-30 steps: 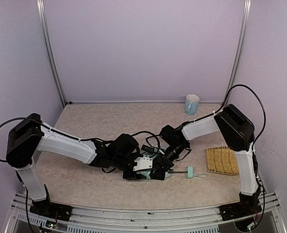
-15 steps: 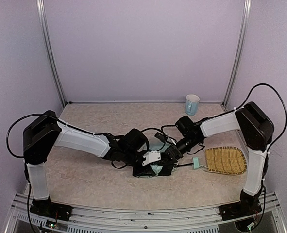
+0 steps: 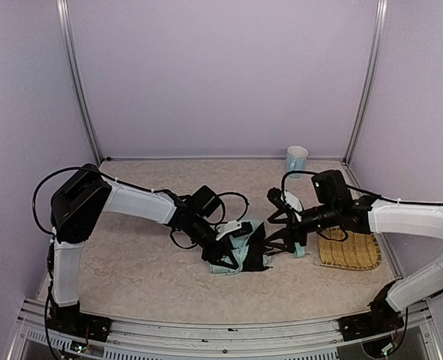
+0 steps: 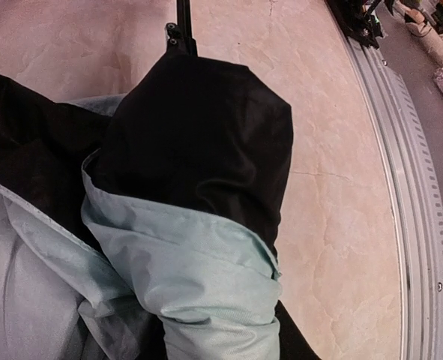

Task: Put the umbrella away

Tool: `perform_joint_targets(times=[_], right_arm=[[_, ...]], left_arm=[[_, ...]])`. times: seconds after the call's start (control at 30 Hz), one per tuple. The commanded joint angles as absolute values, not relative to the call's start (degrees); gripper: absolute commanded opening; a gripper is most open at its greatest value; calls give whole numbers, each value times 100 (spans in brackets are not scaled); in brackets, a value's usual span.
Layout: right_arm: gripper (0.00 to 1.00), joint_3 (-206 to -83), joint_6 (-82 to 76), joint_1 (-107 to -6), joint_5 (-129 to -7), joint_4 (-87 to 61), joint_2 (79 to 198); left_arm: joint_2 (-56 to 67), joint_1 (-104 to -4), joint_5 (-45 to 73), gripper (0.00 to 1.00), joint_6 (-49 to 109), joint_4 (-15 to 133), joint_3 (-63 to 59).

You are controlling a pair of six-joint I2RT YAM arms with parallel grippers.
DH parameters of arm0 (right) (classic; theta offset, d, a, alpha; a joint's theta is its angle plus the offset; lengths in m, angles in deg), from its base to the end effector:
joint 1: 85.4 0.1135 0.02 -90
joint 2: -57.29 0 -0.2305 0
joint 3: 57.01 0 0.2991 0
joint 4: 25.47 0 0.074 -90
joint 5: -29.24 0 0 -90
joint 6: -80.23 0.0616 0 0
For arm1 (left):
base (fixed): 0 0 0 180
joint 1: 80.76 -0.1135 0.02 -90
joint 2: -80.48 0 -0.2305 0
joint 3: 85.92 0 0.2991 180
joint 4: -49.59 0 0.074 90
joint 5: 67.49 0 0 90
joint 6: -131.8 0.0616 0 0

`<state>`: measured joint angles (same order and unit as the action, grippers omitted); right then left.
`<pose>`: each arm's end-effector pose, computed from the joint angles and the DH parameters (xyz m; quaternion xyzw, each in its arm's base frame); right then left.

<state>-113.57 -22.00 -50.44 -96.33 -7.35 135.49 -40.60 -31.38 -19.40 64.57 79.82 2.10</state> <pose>0.2633 0.2278 0.1495 -0.4639 0.7382 0.3508 0.3418 0.2575 -0.3634 0.0407 0.6018 0.6857 -0.3883 0.1298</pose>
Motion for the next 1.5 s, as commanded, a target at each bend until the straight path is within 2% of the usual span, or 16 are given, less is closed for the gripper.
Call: perform_joint_targets(times=[0.0, 0.13, 0.33, 0.5, 0.67, 0.77, 0.83, 1.0, 1.2, 1.47], right_arm=[[88, -10234, -3521, -4251, -8366, -2402, 12898], [93, -9724, -4610, -3835, -7931, -3388, 13139], [94, -10719, -5300, -3667, -7479, -2946, 14680], [96, -11063, -5752, -3657, -7804, -2666, 15397], [88, -11357, -5672, -3551, -7980, -2038, 15881], [78, -11390, -5613, -3509, -8043, -1961, 16022], [75, -11467, -5618, -3456, -8019, -1824, 16136], [85, -11912, -5426, -3154, -7737, -907, 15940], [90, -11589, -5197, -2950, -7653, -1076, 14972], [93, -11640, -5073, -2873, -7011, -1402, 15522]], left_arm=[[-4898, -3245, -2297, 18, 6372, 9983, 8], [-5241, -3385, -2409, 18, 6477, 10420, 275], [-5379, -3450, -2481, 18, 6785, 10836, 484], [-5606, -3512, -2522, 18, 6921, 11095, 775], [-5804, -3584, -2553, 18, 6951, 11210, 947], [-5843, -3602, -2586, 18, 7022, 11242, 981], [-5863, -3623, -2616, 18, 7043, 11244, 1001], [-5886, -3706, -2570, 16, 6991, 11210, 1008], [-5917, -3726, -2501, 16, 6984, 11153, 978], [-5857, -3726, -2469, 15, 7027, 11149, 902]])
